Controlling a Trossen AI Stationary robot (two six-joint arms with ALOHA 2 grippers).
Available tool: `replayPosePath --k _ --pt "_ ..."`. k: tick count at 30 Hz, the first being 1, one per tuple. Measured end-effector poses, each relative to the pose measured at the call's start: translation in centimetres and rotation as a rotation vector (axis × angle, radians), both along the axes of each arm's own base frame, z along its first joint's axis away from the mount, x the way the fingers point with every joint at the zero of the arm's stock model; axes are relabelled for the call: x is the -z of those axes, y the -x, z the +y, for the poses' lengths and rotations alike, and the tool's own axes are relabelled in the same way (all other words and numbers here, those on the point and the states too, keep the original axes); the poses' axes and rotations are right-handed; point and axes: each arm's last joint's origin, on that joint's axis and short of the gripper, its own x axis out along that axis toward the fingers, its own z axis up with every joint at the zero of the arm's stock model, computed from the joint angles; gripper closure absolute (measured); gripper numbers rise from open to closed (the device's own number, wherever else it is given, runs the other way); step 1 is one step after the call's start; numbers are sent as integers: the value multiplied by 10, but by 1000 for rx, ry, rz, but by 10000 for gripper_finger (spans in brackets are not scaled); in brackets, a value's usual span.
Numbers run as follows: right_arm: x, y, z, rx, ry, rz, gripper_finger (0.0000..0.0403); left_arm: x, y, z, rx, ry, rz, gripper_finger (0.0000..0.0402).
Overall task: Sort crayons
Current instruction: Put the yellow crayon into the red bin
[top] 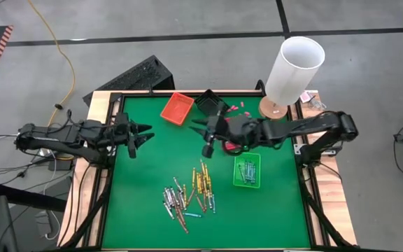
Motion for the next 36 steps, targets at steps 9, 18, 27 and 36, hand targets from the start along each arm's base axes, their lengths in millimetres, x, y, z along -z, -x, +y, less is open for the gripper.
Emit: replayPosePath --k 9,18,27,36 --pt "-11 34 -10 -84 207 183 307 4 -6 -3 111 58 25 221" --pt "2 38 -39 -85 -174 228 307 4 -7 -1 49 30 29 221" --pt "27 1 5 -211 -199 225 307 2 -8 -5 218 -17 22 221" --pt "6 -2 18 -297 -28 45 308 -4 -9 -6 231 -12 -38 221"
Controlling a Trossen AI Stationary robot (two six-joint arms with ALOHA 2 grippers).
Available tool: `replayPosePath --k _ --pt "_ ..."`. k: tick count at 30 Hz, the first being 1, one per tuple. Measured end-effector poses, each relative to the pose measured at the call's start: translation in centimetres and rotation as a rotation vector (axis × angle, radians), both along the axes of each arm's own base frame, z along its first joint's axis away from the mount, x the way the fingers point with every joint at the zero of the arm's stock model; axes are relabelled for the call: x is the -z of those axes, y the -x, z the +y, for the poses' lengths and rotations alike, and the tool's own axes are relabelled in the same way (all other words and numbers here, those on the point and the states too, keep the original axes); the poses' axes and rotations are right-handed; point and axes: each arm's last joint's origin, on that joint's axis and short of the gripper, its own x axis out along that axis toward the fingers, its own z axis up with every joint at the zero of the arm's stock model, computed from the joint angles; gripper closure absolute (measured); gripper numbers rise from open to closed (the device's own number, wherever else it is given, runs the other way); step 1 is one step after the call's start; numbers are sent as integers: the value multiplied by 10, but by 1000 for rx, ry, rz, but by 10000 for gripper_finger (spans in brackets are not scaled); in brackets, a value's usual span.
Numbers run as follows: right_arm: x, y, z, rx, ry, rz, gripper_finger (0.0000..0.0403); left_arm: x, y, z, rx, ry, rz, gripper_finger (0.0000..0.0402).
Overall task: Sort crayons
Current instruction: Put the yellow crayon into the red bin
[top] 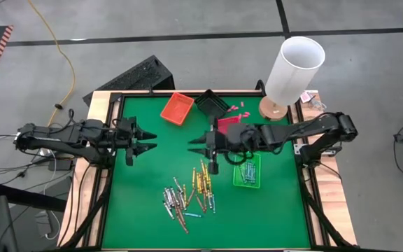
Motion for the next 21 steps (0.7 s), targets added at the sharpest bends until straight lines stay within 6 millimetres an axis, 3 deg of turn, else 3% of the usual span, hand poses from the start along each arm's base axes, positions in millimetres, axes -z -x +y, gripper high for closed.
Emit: replayPosePath --k 10,16,21 --pt "-44 76 -42 -5 237 36 308 -1 3 5 -170 -45 -1 221" --pt "-67 135 -67 7 45 -21 308 -10 14 8 -224 -119 -55 221" --pt "-54 150 -67 18 -23 -23 308 -14 23 8 -227 -123 -92 221"
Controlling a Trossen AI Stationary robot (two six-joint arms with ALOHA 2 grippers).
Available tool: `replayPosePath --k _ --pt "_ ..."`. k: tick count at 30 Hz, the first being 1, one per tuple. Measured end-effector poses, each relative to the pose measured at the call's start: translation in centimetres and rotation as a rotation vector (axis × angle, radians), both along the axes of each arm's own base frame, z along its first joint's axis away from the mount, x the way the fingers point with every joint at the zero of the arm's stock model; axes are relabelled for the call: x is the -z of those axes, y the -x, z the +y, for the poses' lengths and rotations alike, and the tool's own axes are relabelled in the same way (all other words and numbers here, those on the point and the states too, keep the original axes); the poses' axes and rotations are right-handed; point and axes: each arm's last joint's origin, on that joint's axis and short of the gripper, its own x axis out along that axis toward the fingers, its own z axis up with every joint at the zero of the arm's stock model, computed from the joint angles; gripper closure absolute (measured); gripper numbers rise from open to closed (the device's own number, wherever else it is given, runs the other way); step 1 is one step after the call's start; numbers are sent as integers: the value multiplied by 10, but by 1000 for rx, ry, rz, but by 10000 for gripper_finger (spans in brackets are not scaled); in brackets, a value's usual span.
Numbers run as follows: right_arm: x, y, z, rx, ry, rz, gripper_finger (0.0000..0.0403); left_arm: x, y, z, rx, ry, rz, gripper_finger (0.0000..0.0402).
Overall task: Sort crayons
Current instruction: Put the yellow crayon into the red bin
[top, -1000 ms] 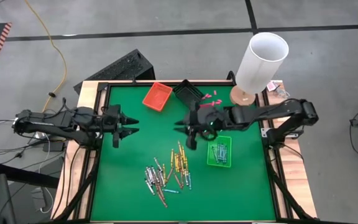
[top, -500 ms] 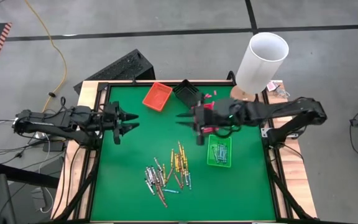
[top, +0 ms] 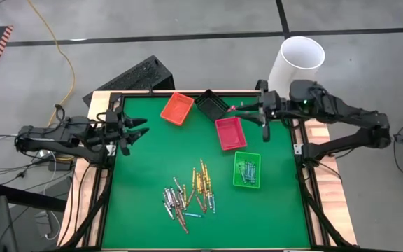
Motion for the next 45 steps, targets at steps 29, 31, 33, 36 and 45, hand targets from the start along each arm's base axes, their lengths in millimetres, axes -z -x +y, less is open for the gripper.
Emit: replayPosePath --k 29,31,33,36,45 --pt "174 -126 -8 -169 -298 104 308 40 -40 -1 -108 186 48 221" --pt "181 -133 -3 -182 -300 111 308 41 -40 -1 -99 205 48 221" --pt "190 -139 2 -168 -299 128 308 42 -41 -2 -83 209 59 221" --pt "205 -147 6 -121 -291 167 308 45 -41 -2 -85 208 87 221" --pt "197 -155 -2 -161 -192 4 307 45 -41 -1 -105 252 73 221"
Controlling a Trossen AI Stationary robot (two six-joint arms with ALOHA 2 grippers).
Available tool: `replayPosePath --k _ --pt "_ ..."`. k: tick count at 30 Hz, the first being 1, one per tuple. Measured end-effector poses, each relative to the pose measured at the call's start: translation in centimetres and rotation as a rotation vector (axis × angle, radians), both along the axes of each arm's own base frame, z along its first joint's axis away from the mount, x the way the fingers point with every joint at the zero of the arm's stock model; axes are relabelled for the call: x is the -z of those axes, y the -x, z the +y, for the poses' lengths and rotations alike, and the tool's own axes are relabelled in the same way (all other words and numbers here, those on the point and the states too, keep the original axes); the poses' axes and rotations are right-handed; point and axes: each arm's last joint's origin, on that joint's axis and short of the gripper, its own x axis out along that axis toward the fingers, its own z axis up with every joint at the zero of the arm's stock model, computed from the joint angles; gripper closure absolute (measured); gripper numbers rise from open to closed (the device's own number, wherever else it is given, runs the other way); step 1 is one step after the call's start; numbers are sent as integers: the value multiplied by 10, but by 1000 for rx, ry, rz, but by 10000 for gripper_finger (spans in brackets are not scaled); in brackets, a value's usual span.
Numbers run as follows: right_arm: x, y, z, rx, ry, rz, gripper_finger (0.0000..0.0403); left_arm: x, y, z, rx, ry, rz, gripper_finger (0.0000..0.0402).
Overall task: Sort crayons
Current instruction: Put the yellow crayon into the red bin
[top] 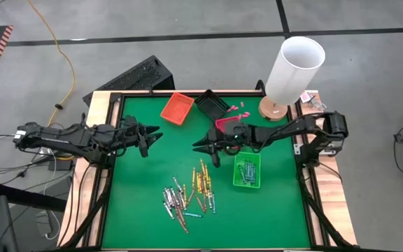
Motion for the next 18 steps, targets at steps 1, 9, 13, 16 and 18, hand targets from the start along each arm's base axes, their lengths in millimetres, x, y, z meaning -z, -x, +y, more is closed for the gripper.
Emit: replayPosePath --k 1,9,13,16,18 --pt "-7 2 -2 -31 31 -40 307 0 0 0 -19 3 -3 221" --pt "-48 32 -28 -6 194 -150 307 2 3 5 -189 -13 12 221" --pt "-53 40 -37 25 194 -134 307 3 1 5 -201 21 4 221" --pt "-48 40 -41 37 184 -80 307 5 -1 5 -199 43 3 221" --pt "-43 39 -43 39 178 -50 307 7 -4 4 -200 54 12 221"
